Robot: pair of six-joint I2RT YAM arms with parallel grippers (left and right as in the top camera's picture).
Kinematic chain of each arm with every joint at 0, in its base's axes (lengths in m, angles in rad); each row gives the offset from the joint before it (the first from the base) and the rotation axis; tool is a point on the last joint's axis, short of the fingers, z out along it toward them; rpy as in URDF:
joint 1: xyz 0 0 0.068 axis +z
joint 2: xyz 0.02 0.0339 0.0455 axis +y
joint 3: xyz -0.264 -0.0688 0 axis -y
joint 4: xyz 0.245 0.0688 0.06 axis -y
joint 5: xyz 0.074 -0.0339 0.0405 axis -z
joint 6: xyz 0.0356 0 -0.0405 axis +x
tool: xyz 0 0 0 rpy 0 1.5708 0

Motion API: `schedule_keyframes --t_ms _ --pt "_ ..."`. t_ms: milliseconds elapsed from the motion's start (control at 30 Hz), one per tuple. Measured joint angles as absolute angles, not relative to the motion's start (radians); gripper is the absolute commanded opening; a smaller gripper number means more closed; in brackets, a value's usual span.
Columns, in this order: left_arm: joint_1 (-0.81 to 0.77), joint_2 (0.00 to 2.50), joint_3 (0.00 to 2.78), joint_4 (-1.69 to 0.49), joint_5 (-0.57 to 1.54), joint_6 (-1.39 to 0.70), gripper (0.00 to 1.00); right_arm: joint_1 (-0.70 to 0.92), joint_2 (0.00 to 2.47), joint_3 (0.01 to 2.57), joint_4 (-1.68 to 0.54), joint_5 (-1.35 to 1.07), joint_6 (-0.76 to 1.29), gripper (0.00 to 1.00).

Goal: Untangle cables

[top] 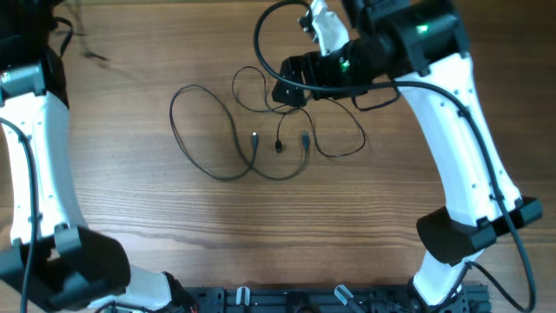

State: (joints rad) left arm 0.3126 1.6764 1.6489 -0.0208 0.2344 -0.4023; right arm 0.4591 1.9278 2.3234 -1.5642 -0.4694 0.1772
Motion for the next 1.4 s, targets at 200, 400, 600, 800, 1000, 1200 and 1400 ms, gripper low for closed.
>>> schedule_keyframes --t_ms 200,400,600,800,1000,1200,1400 --pt "0.324 1.839 1.649 0.094 0.451 -0.402 0.04 0.460 1.930 2.196 -1.474 -0.470 0.177 1.00" --pt "0.263 1.854 1.649 0.136 0.524 -0.402 0.04 0.460 1.930 2.195 -1.482 -0.470 0.177 1.00" --pt "0.380 1.972 1.654 0.056 0.306 -0.257 0.29 0.483 1.930 2.194 -1.507 -0.470 0.177 1.00" --pt "0.569 2.089 1.654 0.025 0.063 -0.144 1.00 0.531 1.930 2.194 -1.508 -0.470 0.177 1.00" --pt "0.579 2.089 1.657 -0.184 0.049 -0.132 1.00 0.533 1.930 2.194 -1.495 -0.470 0.177 1.00" --pt "0.369 2.089 1.656 -0.405 0.163 -0.265 1.00 0.533 1.930 2.194 -1.499 -0.470 0.177 1.00" --pt "0.212 2.127 1.656 -0.460 0.129 -0.529 1.00 0.533 1.930 2.194 -1.509 -0.470 0.177 1.00"
